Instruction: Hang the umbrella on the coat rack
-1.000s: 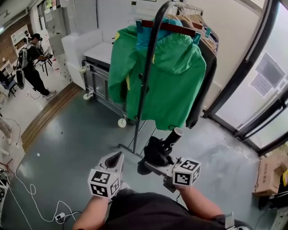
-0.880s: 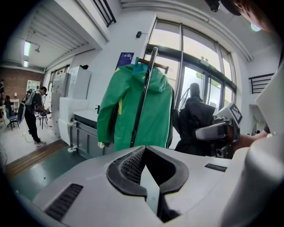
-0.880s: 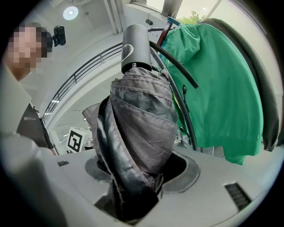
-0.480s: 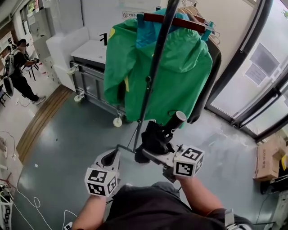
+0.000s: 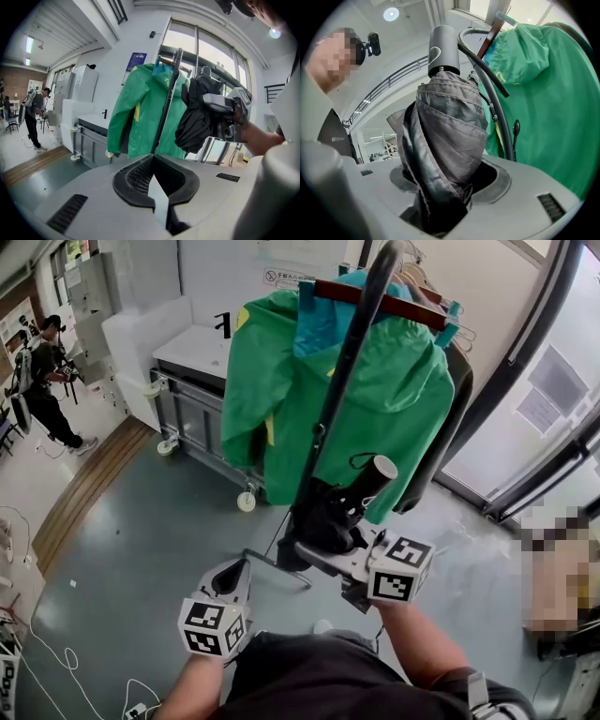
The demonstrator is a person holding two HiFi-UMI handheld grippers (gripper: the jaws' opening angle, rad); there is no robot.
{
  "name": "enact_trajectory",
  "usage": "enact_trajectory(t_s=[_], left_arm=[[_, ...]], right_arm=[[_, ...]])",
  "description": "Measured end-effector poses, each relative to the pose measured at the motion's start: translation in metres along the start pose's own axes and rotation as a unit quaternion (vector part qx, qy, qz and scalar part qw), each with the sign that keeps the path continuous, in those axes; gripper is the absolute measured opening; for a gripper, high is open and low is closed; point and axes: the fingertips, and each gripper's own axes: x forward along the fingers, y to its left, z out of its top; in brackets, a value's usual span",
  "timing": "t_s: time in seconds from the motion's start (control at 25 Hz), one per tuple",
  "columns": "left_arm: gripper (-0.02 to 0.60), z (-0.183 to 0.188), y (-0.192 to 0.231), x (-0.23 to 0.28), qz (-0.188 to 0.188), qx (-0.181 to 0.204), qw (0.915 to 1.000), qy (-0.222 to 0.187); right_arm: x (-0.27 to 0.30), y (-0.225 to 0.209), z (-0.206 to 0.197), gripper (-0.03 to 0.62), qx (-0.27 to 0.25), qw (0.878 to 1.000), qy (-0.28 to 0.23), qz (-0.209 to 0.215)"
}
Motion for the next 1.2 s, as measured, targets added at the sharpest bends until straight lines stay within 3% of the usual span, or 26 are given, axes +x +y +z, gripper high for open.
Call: enact_trajectory(t_s=[0.72,1.2], left_arm=[[0.015,-0.012,0.009,-0.024,0.083,-0.038,0.9957,-0.015],[0.015,-0.019,0.018,-0.047,0.122,-0.056,0.9908,-0.018]], right_arm=[[0.031,-0.003,0.038,0.258,-0.035,0.996,0.019,0.083],[0.055,0.000,0.032,0.258,-0.046,0.995,0.057,0.072]])
